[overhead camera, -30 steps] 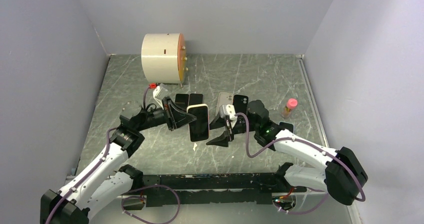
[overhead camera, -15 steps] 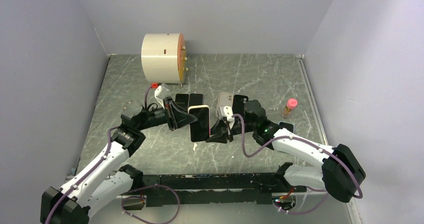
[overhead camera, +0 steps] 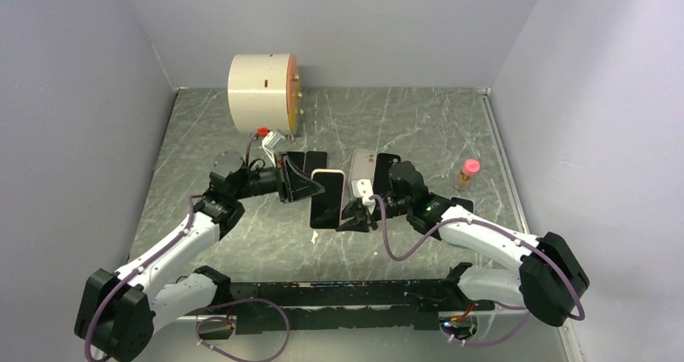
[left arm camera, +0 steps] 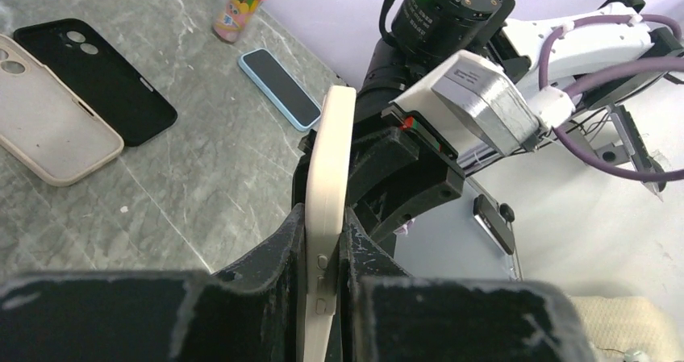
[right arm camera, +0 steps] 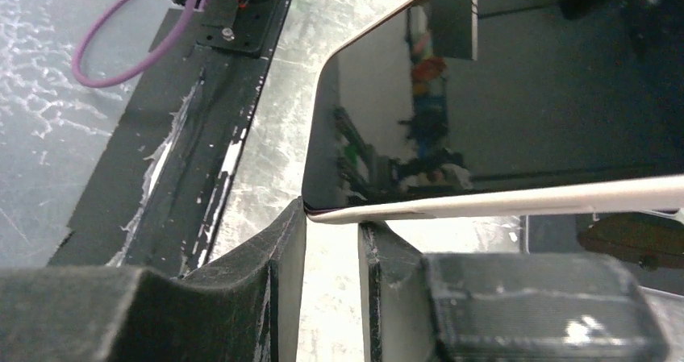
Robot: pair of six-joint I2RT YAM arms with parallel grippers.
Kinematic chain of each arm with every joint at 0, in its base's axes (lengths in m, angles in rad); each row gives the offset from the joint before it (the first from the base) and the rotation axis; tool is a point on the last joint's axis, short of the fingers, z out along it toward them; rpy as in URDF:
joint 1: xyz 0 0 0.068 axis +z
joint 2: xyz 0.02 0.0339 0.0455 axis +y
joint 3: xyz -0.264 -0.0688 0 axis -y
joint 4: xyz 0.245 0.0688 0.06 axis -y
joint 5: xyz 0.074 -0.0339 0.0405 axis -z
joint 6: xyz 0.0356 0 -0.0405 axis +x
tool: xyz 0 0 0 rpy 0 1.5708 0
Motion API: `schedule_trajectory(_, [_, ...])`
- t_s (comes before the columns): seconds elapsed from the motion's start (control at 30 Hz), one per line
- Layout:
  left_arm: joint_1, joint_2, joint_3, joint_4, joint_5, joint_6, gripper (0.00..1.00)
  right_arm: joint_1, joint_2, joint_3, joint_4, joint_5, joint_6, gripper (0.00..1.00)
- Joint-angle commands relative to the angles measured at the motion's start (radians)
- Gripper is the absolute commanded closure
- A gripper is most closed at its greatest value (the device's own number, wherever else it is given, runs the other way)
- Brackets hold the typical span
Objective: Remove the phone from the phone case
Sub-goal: Remove the phone case from the phone.
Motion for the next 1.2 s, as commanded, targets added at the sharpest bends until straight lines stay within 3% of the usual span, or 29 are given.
schedule_trajectory(0.0, [0.031, 0.034, 0.073, 0.159, -0.008, -0.116, 0.97, 0.012, 0.035, 0.103, -0.056, 0.026, -0.22, 0.99])
schedule_trajectory(0.2, [0.059, 0.045, 0.098, 0.177, 0.01, -0.127, 0.97, 0.009, 0.079, 0.165, -0.104, 0.067, -0.294, 1.0])
schedule_trajectory(0.57, [0.079, 0.04, 0.072, 0.269, 0.014, -0.109, 0.98, -0.013, 0.071, 0.09, 0.12, 0.047, -0.067, 0.97])
schedule_trajectory(0.7, [0.105, 0.029, 0.046, 0.327, -0.014, -0.142, 0.98, -0.014, 0.028, -0.002, 0.242, 0.098, 0.056, 0.77])
schedule_trajectory(0.87, [0.111, -0.014, -0.006, 0.33, -0.162, -0.167, 0.98, -0.012, -0.022, -0.109, 0.445, 0.217, 0.269, 0.39])
schedule_trajectory(0.93, [0.111, -0.041, -0.034, 0.334, -0.233, -0.181, 0.98, -0.007, -0.02, -0.139, 0.527, 0.276, 0.345, 0.28])
schedule_trajectory(1.07, [0.111, -0.08, -0.096, 0.409, -0.402, -0.249, 0.97, 0.04, 0.031, -0.172, 0.729, 0.416, 0.507, 0.15])
schedule_trajectory(1.17, [0.11, -0.078, -0.134, 0.498, -0.468, -0.312, 0.98, 0.072, 0.092, -0.198, 0.907, 0.519, 0.644, 0.12])
